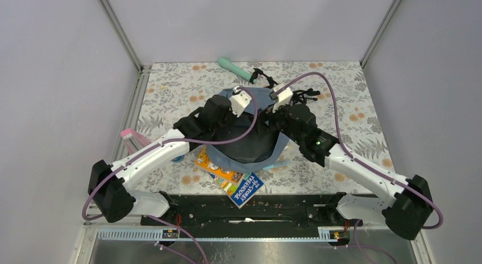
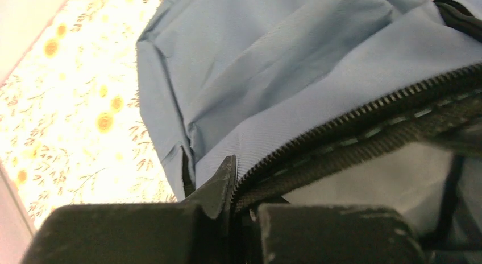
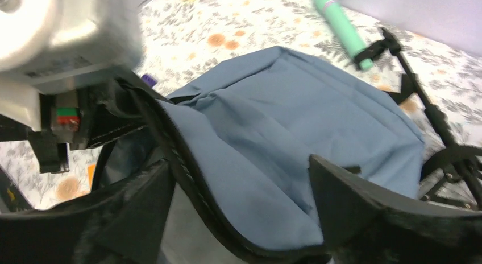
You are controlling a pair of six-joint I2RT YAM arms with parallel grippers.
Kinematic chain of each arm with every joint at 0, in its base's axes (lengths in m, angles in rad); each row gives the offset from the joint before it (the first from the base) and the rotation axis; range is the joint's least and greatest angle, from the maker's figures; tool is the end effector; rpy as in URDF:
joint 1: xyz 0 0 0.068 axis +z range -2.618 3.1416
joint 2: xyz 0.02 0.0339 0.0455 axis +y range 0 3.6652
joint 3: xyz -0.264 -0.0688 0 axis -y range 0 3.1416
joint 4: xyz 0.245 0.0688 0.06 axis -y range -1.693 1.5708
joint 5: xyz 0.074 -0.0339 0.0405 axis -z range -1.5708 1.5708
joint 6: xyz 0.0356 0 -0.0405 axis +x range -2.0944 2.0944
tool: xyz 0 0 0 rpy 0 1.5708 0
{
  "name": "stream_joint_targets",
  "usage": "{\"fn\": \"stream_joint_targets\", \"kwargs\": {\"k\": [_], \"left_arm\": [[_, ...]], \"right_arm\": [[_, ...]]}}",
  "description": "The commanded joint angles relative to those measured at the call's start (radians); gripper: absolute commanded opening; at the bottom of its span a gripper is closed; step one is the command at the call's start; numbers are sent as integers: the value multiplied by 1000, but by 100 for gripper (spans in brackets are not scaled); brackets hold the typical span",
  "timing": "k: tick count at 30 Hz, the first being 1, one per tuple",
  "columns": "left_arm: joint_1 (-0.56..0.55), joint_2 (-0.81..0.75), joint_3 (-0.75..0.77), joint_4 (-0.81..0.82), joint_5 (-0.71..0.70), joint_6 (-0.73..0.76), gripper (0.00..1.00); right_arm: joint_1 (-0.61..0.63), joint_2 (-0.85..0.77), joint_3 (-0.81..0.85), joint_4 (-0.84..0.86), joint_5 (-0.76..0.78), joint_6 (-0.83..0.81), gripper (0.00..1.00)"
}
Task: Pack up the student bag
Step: Unzip the student bag at the center of the board.
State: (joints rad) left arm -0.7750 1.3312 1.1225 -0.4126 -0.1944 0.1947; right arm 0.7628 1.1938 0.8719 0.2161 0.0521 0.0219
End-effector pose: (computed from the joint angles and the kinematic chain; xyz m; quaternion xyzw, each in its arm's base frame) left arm 0.2177 -0.2036 0.3145 0.3733 0.8039 -0.0475 0.4606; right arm 0.2060 0.1943 0.3268 -0.2528 0.6991 0.2377 0.6251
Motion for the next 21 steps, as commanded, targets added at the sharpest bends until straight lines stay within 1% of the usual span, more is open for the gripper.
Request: {"fn": "stream_joint_targets", "kwargs": {"k": [1,3,4,6,8,11,13,15,18,19,20,21], "left_arm": [[28,-80,10,82,-134,-64,0],[42,-87,10,70,-125,-78,0],[47,-90,10,69,-115,-83,0],[52,-93,12,66,-102,-97,0],[58,-88,20,54,-89,-114,0],[62,-85,32,35,-86,-127,0],[63,-90,34,28,-86,-130,0],[64,-97,33,26,-86,-131,0],[63,-107,34,24,-87,-133,0],[65,-111,34,23,-86,-133,0],[65,-117,34,23,-86,-135,0],[66,-123,33,23,-85,-135,0]], "right_arm": [[-4,-123,-3,-145,271,233,99],[-7,-171,-23,-277,370,362,100],[-7,-193,-41,-327,390,421,100],[-7,-239,-82,-400,400,534,100],[-7,-275,-131,-420,373,629,100],[-7,-302,-199,-407,325,750,100],[-7,-301,-259,-350,283,803,100],[-7,-280,-291,-284,231,843,100],[-8,-202,-278,-234,174,865,100],[-8,-174,-264,-227,159,868,97],[-7,-143,-251,-191,137,864,91],[-8,-113,-240,-158,122,859,88]]}}
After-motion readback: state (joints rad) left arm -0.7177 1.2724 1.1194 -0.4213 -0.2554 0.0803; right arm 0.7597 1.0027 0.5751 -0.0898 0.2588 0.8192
